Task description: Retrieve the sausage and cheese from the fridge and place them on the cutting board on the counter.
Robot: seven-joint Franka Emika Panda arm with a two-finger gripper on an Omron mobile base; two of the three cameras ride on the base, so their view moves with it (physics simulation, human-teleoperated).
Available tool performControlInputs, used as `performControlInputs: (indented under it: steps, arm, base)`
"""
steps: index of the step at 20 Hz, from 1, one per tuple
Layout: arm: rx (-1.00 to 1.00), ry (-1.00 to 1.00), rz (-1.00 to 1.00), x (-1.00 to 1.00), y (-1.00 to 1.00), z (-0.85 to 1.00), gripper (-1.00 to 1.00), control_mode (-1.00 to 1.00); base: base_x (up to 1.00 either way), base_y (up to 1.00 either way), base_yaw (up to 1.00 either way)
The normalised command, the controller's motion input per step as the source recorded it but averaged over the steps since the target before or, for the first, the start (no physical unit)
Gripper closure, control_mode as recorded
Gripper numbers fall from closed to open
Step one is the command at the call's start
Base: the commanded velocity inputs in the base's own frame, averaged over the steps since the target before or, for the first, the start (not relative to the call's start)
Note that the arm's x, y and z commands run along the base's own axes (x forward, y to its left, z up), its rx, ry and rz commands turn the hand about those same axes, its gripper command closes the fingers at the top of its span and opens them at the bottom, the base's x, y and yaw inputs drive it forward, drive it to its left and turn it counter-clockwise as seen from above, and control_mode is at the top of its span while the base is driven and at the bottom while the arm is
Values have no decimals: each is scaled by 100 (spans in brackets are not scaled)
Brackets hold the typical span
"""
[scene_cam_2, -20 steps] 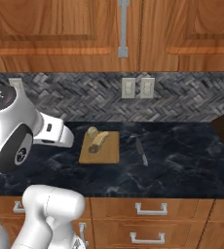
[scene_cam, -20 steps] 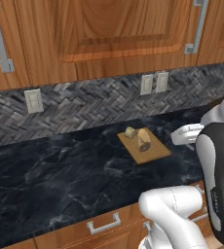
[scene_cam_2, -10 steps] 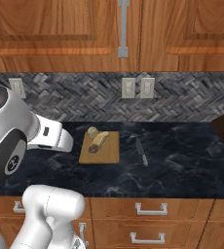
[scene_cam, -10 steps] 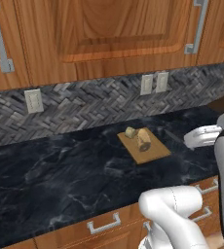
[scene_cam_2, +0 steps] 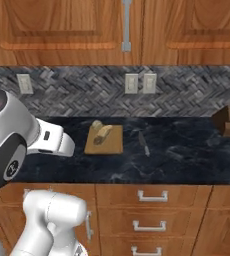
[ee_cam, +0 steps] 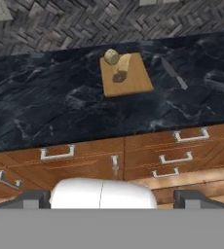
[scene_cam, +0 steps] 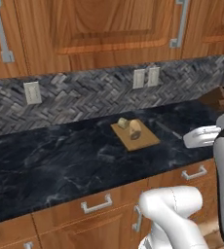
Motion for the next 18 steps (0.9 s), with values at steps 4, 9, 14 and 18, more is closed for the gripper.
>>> performControlInputs:
  steps: [4,9,14,18]
  arm:
    - [0,0,0,0,0,0,-100,100]
    - [0,0,0,0,0,0,-100,100]
    - [0,0,0,0,0,0,-100,100]
    - [0,0,0,0,0,0,-100,100]
  base:
    - [-73,-4,-1]
    - [-19,-91,-54]
    - [0,-80,-75]
    - [0,-69,-80]
